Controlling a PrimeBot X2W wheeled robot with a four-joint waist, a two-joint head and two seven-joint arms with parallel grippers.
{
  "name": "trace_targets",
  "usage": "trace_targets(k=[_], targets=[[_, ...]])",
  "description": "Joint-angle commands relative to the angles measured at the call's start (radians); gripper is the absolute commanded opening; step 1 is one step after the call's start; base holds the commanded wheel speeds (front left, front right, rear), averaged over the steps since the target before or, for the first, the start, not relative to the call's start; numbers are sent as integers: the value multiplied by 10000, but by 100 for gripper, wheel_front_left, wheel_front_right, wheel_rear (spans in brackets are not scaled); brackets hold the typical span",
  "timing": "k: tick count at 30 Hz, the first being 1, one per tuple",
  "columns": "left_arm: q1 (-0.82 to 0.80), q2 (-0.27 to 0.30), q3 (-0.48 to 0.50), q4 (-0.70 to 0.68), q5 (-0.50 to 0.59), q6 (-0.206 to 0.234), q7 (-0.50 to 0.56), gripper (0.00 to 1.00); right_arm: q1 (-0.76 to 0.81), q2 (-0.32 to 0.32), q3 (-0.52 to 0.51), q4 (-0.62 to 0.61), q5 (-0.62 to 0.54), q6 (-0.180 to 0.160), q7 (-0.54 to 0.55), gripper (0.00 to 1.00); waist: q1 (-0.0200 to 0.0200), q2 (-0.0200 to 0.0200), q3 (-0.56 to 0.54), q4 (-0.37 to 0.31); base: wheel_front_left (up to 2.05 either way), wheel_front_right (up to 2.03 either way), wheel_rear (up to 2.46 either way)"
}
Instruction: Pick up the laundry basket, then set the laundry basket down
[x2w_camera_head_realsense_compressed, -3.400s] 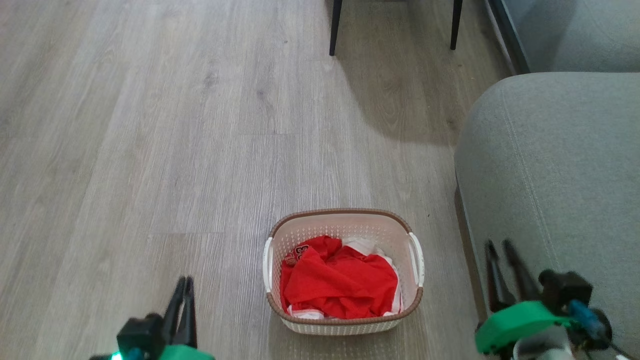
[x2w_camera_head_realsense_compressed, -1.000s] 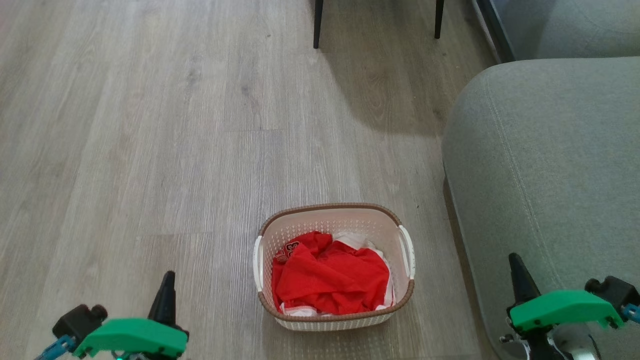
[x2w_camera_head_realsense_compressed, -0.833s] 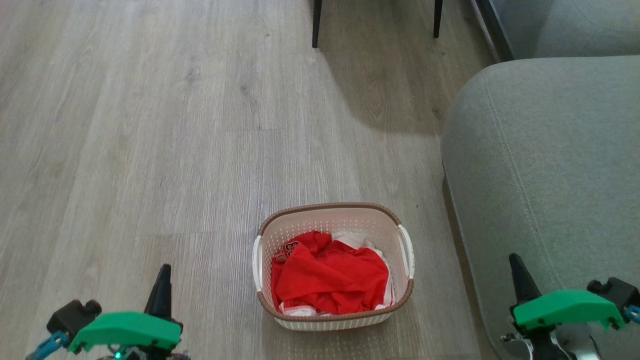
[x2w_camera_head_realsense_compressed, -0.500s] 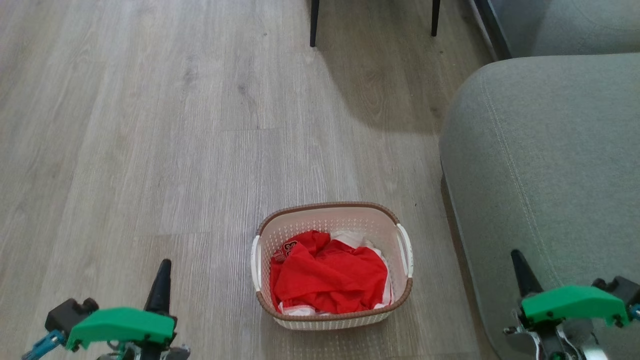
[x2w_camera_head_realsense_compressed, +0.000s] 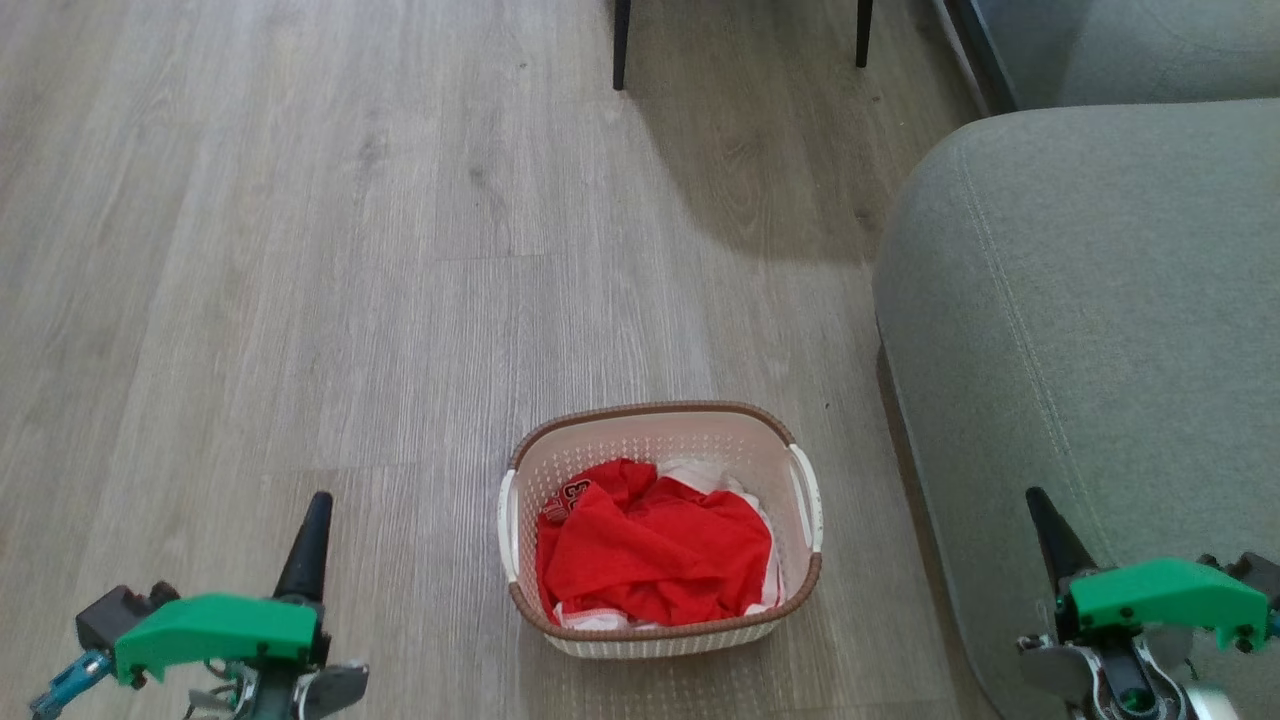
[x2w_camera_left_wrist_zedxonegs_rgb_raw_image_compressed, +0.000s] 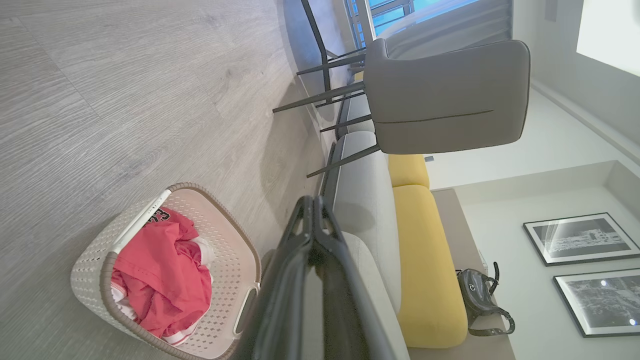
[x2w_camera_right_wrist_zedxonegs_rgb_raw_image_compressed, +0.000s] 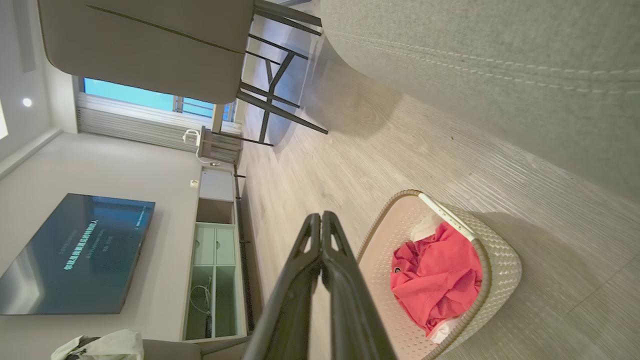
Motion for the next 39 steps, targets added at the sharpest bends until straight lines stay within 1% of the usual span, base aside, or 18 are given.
trace_targets(k=[1,27,39], targets=[[-589,150,394,-243,-271,-126,86,0,-536,-220,111,-304,271,-10,62,0,0,0,3,-7,0,0,0],[-1201,119,950,-77,-3107,-493,845,0,-890,-224,-282,-229,2989,-15,801,0,0,0,71,-157,0,0,0],[-1220,86,1009,-71,-3140,-502,900,0,-902,-197,-330,-225,3025,-15,850,0,0,0,73,-161,0,0,0]])
